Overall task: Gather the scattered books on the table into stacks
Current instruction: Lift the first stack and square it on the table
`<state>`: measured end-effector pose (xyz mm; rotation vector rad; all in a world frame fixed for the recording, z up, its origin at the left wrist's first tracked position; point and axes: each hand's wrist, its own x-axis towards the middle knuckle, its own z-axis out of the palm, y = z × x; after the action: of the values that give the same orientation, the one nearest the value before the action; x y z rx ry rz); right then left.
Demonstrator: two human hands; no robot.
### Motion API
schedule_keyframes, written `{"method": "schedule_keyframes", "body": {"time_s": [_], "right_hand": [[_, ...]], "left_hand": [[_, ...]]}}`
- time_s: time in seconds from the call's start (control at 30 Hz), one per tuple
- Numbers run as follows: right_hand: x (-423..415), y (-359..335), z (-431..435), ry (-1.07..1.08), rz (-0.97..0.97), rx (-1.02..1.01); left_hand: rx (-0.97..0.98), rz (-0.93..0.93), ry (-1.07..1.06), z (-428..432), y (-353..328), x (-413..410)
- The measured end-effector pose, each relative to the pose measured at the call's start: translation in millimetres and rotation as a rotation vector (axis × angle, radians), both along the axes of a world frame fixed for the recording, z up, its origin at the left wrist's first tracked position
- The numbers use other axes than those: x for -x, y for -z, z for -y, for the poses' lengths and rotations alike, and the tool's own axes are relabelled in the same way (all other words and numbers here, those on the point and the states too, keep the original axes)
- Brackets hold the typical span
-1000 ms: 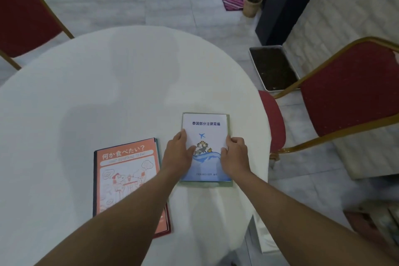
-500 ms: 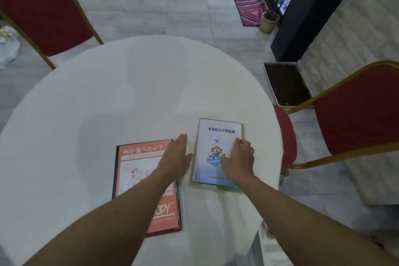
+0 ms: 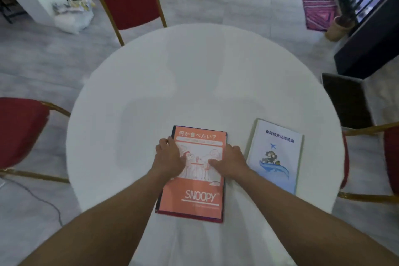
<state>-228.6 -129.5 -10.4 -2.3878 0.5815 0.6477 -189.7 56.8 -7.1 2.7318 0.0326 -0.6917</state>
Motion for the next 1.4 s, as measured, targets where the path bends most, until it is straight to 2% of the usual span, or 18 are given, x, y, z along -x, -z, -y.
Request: {"method": "schedule_keyframes", "body": {"time_s": [0.17, 0.27, 0.4, 0.5, 0.6, 0.73, 0.8, 0.93, 1.03, 1.2, 1.4], "right_hand": [[-8, 5, -8, 0.219, -0.085, -0.002], [-14, 6, -5, 0.289, -0.107, -0.056], [-14, 8, -3, 0.383, -0.093, -0.173], [-14, 1, -3, 0.455, -0.061, -0.271], [-17, -9, -6, 0.433, 0.018, -0.259], [-23, -28, -12, 0.393, 0.139, -0.53], [-32, -41, -14, 0.365, 0.249, -0.586], [-50, -77, -16, 0.327, 0.491, -0.609], [-54, -96, -11, 0.297, 0.616, -0.587], [-39, -94, 0, 0.221, 0.652, -0.515], [-18, -72, 2, 0.074, 0.524, -0.426]], "left_hand": [[0.04, -0.082, -0.081, -7, 10, -5], [0.147, -0.202, -0.334, -5, 7, -16], [0.441, -0.348, -0.558, -8, 6, -23], [0.639, -0.356, -0.636, -7, 1, -23], [0.68, -0.26, -0.618, -6, -9, -23], [0.781, -0.103, -0.633, -12, -28, -28], [0.839, -0.013, -0.631, -15, -44, -37], [0.963, 0.175, -0.593, -13, -87, -51], [0.994, 0.244, -0.525, -8, -108, -53], [0.96, 0.258, -0.44, -9, -101, -41], [0.796, 0.24, -0.274, -22, -84, -28]]}}
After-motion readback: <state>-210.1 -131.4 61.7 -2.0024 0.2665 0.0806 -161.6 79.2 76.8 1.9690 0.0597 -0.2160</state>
